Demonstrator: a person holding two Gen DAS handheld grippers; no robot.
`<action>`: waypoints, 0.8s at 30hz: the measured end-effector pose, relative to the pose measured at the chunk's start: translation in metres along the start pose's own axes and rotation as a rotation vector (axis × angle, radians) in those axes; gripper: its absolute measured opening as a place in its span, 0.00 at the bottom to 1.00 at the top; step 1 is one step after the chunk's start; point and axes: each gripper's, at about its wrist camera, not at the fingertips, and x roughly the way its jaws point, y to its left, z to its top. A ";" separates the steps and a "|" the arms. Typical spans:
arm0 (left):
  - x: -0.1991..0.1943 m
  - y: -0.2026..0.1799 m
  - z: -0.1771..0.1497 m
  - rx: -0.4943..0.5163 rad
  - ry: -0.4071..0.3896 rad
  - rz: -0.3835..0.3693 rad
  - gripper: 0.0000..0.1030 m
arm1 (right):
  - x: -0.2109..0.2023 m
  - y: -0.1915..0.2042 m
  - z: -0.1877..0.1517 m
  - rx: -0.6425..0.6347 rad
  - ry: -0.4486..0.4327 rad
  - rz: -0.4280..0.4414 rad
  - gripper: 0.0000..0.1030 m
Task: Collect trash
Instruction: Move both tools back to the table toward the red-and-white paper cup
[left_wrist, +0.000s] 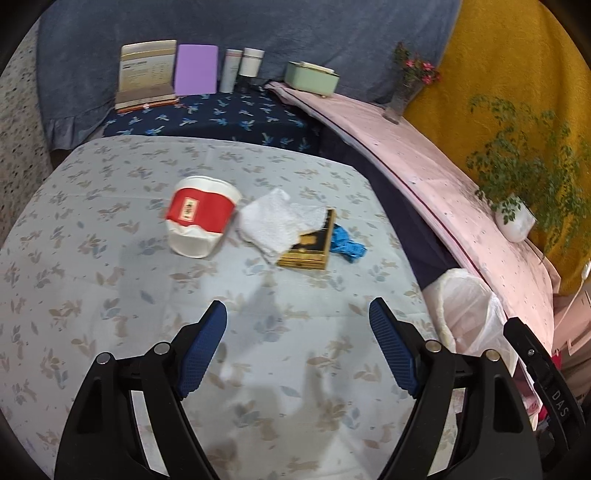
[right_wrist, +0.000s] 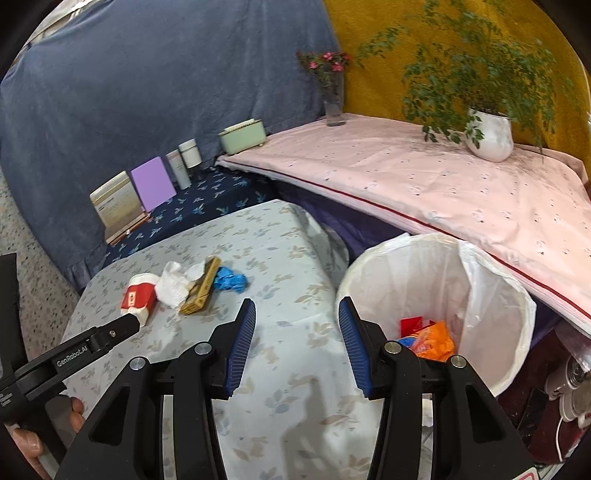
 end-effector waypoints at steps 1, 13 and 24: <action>-0.001 0.003 0.000 -0.005 -0.002 0.007 0.73 | 0.001 0.005 -0.001 -0.006 0.003 0.006 0.45; -0.009 0.064 0.001 -0.098 -0.020 0.096 0.79 | 0.017 0.066 -0.012 -0.097 0.056 0.088 0.45; 0.005 0.100 0.015 -0.183 -0.017 0.143 0.88 | 0.046 0.104 -0.017 -0.144 0.101 0.135 0.45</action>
